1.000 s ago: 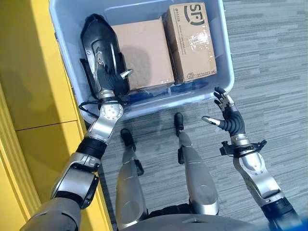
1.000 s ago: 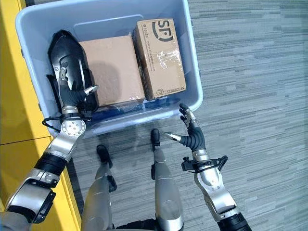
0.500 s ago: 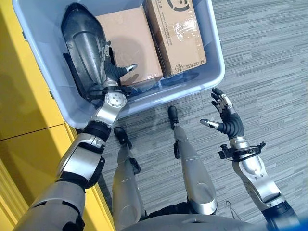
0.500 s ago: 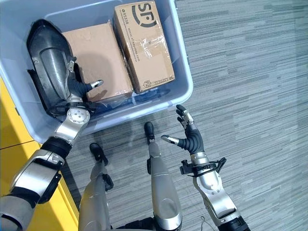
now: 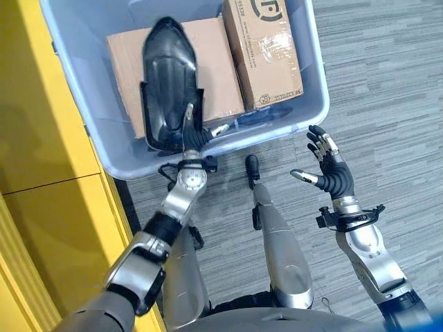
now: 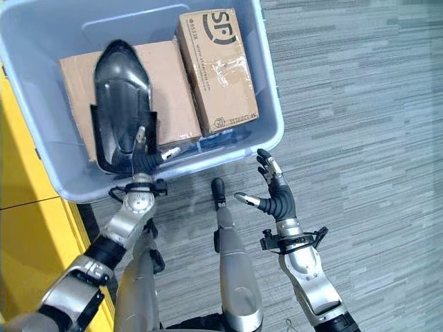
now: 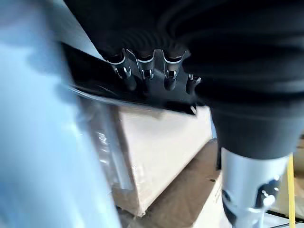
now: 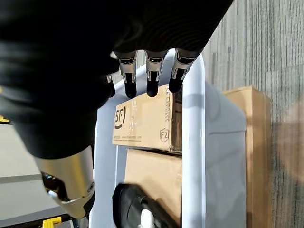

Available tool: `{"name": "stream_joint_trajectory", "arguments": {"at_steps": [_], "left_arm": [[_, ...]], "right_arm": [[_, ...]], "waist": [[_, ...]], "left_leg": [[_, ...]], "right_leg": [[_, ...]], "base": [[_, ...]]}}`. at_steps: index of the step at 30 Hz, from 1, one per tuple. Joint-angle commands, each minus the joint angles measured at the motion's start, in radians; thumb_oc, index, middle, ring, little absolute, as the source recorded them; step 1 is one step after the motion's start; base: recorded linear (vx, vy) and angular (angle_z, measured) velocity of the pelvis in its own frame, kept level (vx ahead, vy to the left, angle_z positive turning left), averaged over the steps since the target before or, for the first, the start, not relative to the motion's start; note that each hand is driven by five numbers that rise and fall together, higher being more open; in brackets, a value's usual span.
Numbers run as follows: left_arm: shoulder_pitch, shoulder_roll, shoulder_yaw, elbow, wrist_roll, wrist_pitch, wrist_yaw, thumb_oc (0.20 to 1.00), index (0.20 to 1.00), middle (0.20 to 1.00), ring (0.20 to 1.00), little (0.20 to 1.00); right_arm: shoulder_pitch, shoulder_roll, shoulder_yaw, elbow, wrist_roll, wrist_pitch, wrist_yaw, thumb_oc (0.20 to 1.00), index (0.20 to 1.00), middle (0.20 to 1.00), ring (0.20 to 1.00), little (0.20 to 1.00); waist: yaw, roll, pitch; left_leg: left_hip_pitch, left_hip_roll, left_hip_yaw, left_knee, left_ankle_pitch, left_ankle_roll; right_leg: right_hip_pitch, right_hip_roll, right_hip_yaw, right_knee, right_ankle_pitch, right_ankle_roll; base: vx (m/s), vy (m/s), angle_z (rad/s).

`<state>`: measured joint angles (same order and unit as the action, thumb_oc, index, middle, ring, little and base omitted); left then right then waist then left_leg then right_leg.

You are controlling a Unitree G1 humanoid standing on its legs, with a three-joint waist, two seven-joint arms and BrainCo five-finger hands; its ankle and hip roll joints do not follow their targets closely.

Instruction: Move parts from the plastic box to the shelf.

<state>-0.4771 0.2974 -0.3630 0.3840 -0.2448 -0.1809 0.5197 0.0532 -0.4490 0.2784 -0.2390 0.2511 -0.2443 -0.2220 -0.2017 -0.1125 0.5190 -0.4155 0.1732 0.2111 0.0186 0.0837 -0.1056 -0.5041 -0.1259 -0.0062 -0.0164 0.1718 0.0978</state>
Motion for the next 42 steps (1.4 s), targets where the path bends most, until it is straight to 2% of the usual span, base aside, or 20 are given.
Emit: {"name": "stream_joint_trajectory", "arguments": {"at_steps": [1, 9, 22, 28, 33, 42], "left_arm": [[0.004, 0.038, 0.038, 0.039, 0.013, -0.013, -0.033, 1.0, 1.0, 1.0, 1.0, 1.0], [0.151, 0.081, 0.088, -0.154, 0.016, -0.033, -0.076, 1.0, 1.0, 1.0, 1.0, 1.0], [0.227, 0.147, 0.212, -0.476, 0.031, -0.094, -0.067, 1.0, 1.0, 1.0, 1.0, 1.0], [0.222, 0.163, 0.249, -0.538, 0.053, -0.113, -0.043, 1.0, 1.0, 1.0, 1.0, 1.0], [0.198, 0.173, 0.267, -0.521, 0.106, -0.101, -0.003, 1.0, 1.0, 1.0, 1.0, 1.0], [0.021, 0.205, 0.244, -0.249, 0.21, -0.038, 0.116, 1.0, 1.0, 1.0, 1.0, 1.0]], "right_arm": [[0.03, -0.001, -0.066, -0.038, -0.031, -0.022, -0.022, 1.0, 1.0, 1.0, 1.0, 1.0], [0.019, 0.01, -0.094, -0.016, -0.066, -0.006, -0.035, 1.0, 1.0, 1.0, 1.0, 1.0], [0.022, 0.005, -0.125, -0.028, -0.077, -0.017, -0.025, 1.0, 1.0, 1.0, 1.0, 1.0], [0.029, -0.002, -0.13, -0.046, -0.068, -0.027, -0.011, 1.0, 1.0, 1.0, 1.0, 1.0], [0.032, -0.006, -0.13, -0.046, -0.066, -0.03, -0.006, 1.0, 1.0, 1.0, 1.0, 1.0], [0.025, -0.017, -0.103, -0.027, -0.042, -0.046, -0.005, 1.0, 1.0, 1.0, 1.0, 1.0]], "waist": [[-0.002, -0.005, -0.026], [0.032, 0.019, -0.045], [0.056, 0.038, -0.06], [0.058, 0.038, -0.058], [0.056, 0.038, -0.057], [0.033, 0.021, -0.041]], "left_leg": [[-0.015, 0.031, -0.066, 0.106, -0.031, -0.02], [0.01, 0.023, -0.069, 0.102, -0.035, -0.016], [0.017, 0.018, -0.078, 0.108, -0.043, -0.015], [0.019, 0.02, -0.076, 0.106, -0.043, -0.016], [0.015, 0.019, -0.074, 0.107, -0.042, -0.017], [-0.012, 0.026, -0.072, 0.111, -0.033, -0.022]], "right_leg": [[0.003, -0.064, 0.006, 0.125, -0.078, 0.069], [0.034, -0.074, -0.003, 0.12, -0.083, 0.069], [0.052, -0.083, -0.009, 0.119, -0.089, 0.069], [0.054, -0.083, -0.008, 0.117, -0.089, 0.071], [0.051, -0.083, -0.01, 0.117, -0.089, 0.071], [0.021, -0.075, -0.008, 0.124, -0.087, 0.069]], "base": [[-0.07, -0.006, 0.06], [-0.01, 0.001, 0.01], [0.0, 0.0, 0.0], [0.0, 0.0, 0.0], [0.0, 0.0, 0.0], [0.0, 0.0, 0.0]]}}
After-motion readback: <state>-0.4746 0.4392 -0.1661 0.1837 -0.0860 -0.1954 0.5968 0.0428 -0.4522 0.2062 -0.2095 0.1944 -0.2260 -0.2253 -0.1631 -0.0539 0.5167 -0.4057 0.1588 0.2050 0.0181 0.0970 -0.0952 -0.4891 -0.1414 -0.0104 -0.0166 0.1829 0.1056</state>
